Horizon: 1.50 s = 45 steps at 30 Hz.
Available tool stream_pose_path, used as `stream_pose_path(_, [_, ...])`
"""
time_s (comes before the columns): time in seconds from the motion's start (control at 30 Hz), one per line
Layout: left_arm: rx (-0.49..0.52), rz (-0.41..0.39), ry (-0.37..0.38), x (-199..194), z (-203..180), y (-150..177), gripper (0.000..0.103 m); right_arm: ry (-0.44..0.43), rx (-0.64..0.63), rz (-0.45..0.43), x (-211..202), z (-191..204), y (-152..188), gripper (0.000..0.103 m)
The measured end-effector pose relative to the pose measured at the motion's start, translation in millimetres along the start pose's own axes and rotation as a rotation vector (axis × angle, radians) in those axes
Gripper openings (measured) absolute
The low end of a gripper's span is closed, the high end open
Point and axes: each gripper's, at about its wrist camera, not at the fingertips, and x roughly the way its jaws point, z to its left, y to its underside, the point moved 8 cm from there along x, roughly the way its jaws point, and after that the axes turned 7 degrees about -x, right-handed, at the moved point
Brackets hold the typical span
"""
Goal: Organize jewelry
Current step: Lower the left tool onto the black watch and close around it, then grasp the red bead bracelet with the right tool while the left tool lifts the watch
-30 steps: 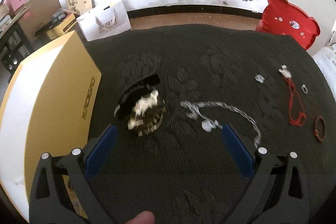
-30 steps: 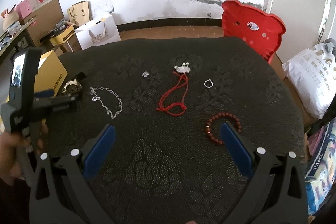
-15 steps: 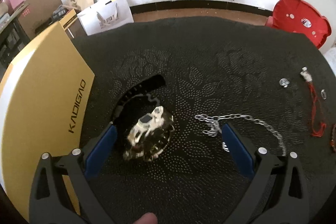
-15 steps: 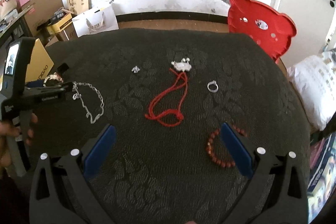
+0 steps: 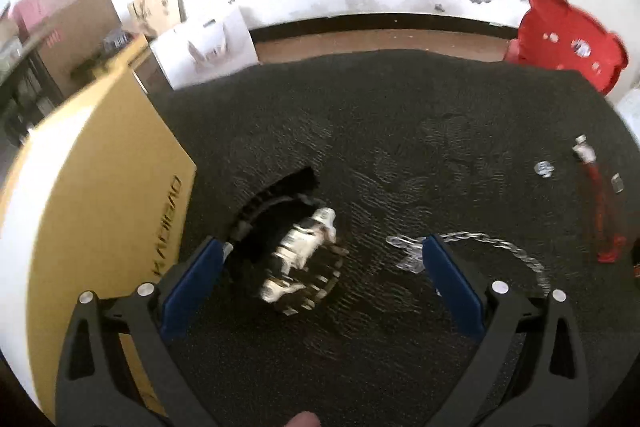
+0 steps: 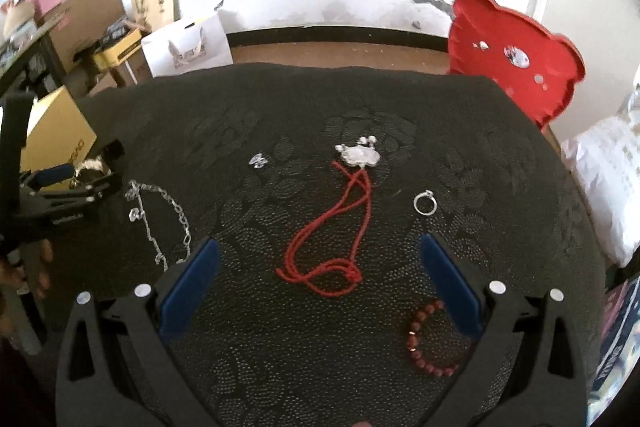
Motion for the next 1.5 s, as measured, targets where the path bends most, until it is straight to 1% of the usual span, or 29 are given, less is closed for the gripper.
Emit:
stream_pose_path(0.07, [-0.023,0.029,-0.001,9,4,4,0.097,0.01,-0.006,0.0,-1,-4,1,0.097])
stream_pose_path(0.1, [-0.024,0.025,-0.017,11,7,4,0.097,0.017,-0.009,-0.002,-1,-5,1,0.097])
stream_pose_path(0.17, [-0.019,0.029,-0.022,15,8,3,0.097,0.022,-0.007,-0.001,-1,-8,1,0.097])
stream_pose_path(0.2, [-0.027,0.03,-0.015,17,8,3,0.097,0.024,-0.006,0.001,0,-10,1,0.097])
stream_pose_path(0.27, [-0.062,0.069,0.017,25,11,4,0.097,0.036,0.003,0.006,1,-16,2,0.097])
stream_pose_path(0.33, [-0.122,0.1,0.057,29,16,5,0.097,0.037,0.016,0.027,0,-21,4,0.097])
stream_pose_path(0.4, [-0.108,0.091,0.05,29,15,6,0.097,0.028,0.035,0.043,-1,-24,7,0.097])
stream_pose_path(0.43, [-0.108,0.087,0.047,29,16,7,0.097,0.03,0.041,0.063,0,-25,10,0.097])
stream_pose_path(0.53, [-0.117,0.087,0.048,28,16,10,0.097,0.022,0.05,0.087,1,-25,15,0.097])
stream_pose_path(0.73, [-0.121,0.078,0.055,29,16,12,0.097,0.028,0.031,0.124,-11,-25,32,0.097])
stream_pose_path(0.8, [-0.121,0.082,0.055,29,15,11,0.097,0.021,0.029,0.132,-16,-28,38,0.097])
stream_pose_path(0.9, [-0.12,0.085,0.053,28,16,12,0.097,0.016,0.052,0.119,-19,-41,50,0.097])
stream_pose_path(1.0, [-0.121,0.08,0.051,28,15,12,0.097,0.019,0.098,0.143,-10,-53,62,0.097])
stream_pose_path(1.07, [-0.121,0.076,0.047,28,15,12,0.097,0.013,0.109,0.165,-5,-56,68,0.097])
stream_pose_path(1.13, [-0.122,0.075,0.045,27,14,13,0.097,0.037,0.111,0.157,-2,-60,70,0.097])
stream_pose_path(1.23, [-0.119,0.072,0.046,27,13,14,0.097,0.041,0.12,0.19,10,-65,76,0.097])
stream_pose_path(1.27, [-0.117,0.071,0.046,26,13,14,0.096,0.046,0.116,0.176,10,-66,76,0.097])
stream_pose_path(1.3, [-0.116,0.069,0.048,25,12,14,0.095,0.049,0.11,0.182,11,-65,76,0.097])
stream_pose_path(1.37, [-0.106,0.066,0.052,23,10,13,0.091,0.072,0.049,0.194,12,-60,79,0.097])
stream_pose_path(1.43, [-0.089,0.063,0.058,20,6,13,0.082,0.068,0.057,0.198,11,-60,80,0.097])
stream_pose_path(1.5, [-0.073,0.056,0.058,17,2,13,0.077,0.07,0.047,0.205,11,-59,81,0.096])
